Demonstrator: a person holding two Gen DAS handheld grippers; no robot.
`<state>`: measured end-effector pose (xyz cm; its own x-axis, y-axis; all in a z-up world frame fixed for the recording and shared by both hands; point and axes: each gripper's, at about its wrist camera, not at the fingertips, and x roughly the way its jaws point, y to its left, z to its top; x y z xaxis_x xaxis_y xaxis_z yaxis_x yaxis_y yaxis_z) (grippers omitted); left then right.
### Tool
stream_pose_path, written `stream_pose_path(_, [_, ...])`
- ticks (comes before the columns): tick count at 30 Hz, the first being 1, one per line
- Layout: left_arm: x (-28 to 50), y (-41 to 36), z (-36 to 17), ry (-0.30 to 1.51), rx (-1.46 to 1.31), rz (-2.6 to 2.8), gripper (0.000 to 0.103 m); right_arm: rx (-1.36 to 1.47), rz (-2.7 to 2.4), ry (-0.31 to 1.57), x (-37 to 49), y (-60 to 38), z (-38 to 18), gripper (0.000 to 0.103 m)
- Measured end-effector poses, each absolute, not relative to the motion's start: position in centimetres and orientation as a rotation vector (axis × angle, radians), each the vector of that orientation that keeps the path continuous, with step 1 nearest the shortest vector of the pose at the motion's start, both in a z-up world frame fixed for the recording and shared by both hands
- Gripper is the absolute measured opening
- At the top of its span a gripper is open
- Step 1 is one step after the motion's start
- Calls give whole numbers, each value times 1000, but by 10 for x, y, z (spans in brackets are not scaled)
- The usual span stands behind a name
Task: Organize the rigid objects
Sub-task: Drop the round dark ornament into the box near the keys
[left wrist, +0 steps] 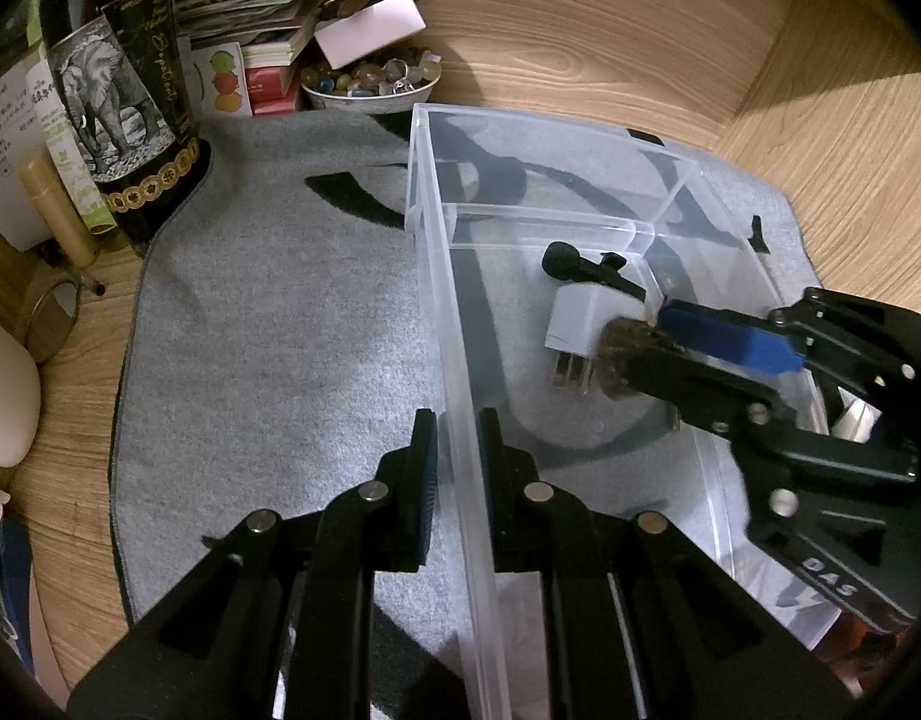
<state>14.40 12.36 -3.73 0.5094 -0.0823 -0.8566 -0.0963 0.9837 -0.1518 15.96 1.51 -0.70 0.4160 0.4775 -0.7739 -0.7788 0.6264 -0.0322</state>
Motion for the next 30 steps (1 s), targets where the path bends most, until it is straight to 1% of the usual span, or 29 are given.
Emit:
stream_pose_path(6, [145,124,-37,1038,-190,7,11,-444,805,847,166,18,-11,19])
stream_pose_path(15, [146,123,-37,1038,-191,7,11,-400,804,805,164,7,5,20])
stream_pose_path(18, [146,123,-37,1038,-191,7,11,-369,787,781,165,-5,15,23])
stream_pose_path(20, [146,123,-37,1038,-192,6,11,-346,766,764,166,-15,22,29])
stream_pose_path(23, [146,123,-37,1038,-191,7,11,-315,718,733,168,-35,32,35])
stream_pose_path(25, [146,123,-37,1038,-190,7,11,-291,683,718,169,-51,38,37])
stream_pose_path(28, [146,123,-37,1037,-192,7,11,-253,628,701,168,-76,43,45])
stream_pose_path(30, [146,123,-37,1037,-190,7,11,-236,579,699,169,-93,43,47])
